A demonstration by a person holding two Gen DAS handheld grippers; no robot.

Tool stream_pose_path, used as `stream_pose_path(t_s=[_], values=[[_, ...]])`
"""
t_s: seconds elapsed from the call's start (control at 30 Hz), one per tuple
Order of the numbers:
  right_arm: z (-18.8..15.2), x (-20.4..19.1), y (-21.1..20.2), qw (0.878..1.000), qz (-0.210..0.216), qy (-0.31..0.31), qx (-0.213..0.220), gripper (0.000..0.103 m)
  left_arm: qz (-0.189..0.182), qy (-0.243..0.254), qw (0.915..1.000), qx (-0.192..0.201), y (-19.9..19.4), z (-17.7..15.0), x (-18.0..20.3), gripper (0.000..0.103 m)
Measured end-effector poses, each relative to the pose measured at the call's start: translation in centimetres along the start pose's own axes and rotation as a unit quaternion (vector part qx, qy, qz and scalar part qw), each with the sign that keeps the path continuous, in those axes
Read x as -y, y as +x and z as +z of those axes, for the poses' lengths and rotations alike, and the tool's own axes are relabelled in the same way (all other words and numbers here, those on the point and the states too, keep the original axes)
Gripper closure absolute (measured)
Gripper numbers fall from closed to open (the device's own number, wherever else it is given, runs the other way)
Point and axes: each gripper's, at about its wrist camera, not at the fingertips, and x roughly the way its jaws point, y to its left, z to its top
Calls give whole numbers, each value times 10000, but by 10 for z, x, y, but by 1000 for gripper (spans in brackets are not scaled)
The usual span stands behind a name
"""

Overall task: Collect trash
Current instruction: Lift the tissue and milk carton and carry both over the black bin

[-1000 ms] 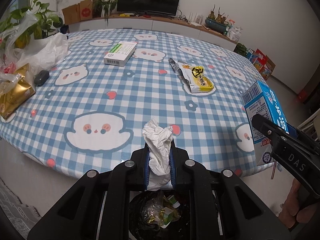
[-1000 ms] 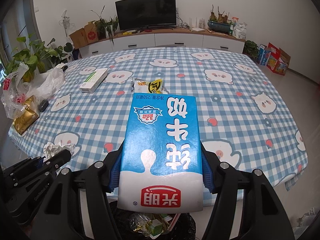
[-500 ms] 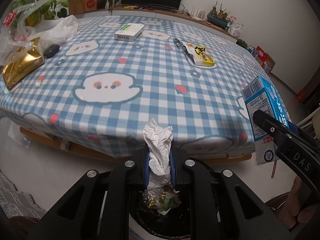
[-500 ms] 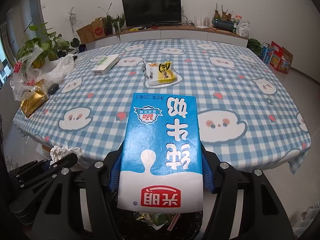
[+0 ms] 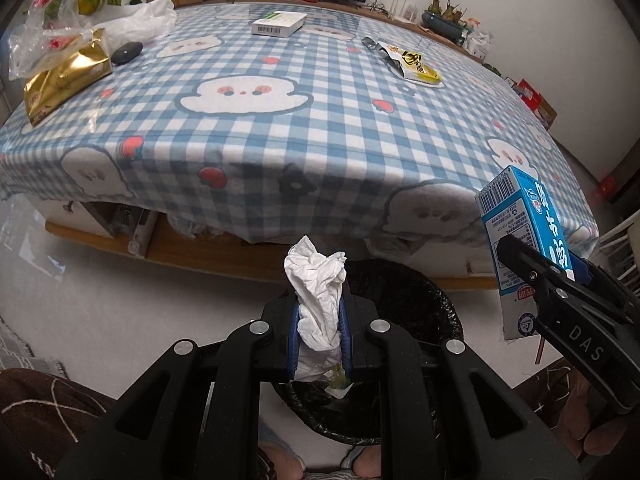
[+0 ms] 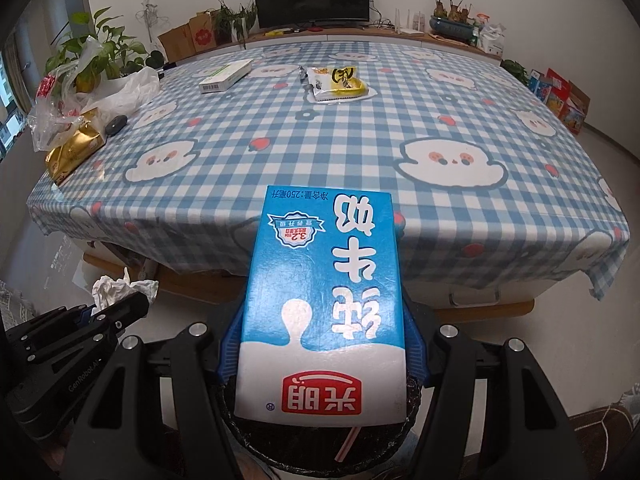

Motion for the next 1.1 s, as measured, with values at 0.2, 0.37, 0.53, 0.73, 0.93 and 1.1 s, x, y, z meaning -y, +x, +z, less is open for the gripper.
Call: stream_pose_path(t_s=[0.2, 0.37, 0.53, 0.73, 0.93, 1.1], values=[[-18, -1, 15, 9998, -78, -31, -181, 43, 33, -15, 9999, -111, 10, -14, -8, 88], [-29, -3, 29, 9994, -153, -74, -306, 43, 95, 100, 9998, -145, 23, -19, -8, 88], [-40, -6, 45, 9985, -238, -174, -461, 43, 87, 139, 9996, -245, 40, -23, -7, 88], [-50, -8, 66, 9972, -267, -249, -652, 43, 73, 61, 9987, -493, 62, -28, -10, 88], [-57, -9, 85, 9961, -230, -225, -817, 43, 252, -19, 9971, -713, 84, -32, -17, 88], [-63, -12, 101, 9949, -215, -253, -950, 42, 305, -105, 9963, -797, 95, -34, -22, 88]])
